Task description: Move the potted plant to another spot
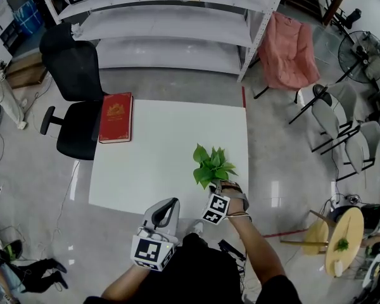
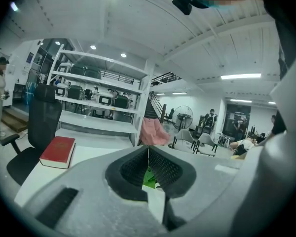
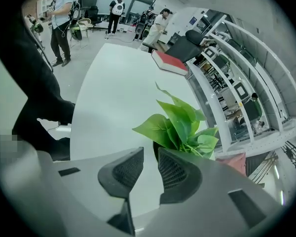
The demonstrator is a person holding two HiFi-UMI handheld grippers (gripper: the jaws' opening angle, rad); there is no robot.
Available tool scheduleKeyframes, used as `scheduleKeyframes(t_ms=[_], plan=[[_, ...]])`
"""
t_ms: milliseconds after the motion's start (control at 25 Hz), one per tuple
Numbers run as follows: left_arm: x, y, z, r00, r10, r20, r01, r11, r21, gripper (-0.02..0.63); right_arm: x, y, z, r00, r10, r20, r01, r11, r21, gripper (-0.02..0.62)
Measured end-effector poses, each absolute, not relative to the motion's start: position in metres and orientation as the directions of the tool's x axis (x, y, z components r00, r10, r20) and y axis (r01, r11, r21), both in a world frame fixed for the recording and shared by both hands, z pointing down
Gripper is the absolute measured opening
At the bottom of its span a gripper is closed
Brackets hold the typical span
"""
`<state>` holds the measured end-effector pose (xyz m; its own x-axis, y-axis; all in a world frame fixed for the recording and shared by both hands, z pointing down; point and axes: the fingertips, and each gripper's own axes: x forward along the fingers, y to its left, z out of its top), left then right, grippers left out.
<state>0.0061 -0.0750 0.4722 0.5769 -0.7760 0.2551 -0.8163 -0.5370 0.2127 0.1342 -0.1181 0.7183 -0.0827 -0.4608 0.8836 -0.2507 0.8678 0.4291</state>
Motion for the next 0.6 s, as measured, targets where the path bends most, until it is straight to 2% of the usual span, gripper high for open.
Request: scheduleKeyframes(t_ms=[400, 600], plan=[[-0.001, -0.073, 0.473, 0.566, -0.783, 0.258, -0.823, -0.523, 0.219, 0.017, 0.150, -0.130, 0.722, 0.025, -0.542, 0.840, -0.246, 0.811, 0.530, 0.061], [-0.004, -0.070, 0.476, 0.560, -0.786, 0.259, -0.827, -0.515, 0.225, 0.017, 0.150, -0.128, 0.730, 0.038, -0.536, 0.843, -0.229, 0.816, 0.530, 0.061]])
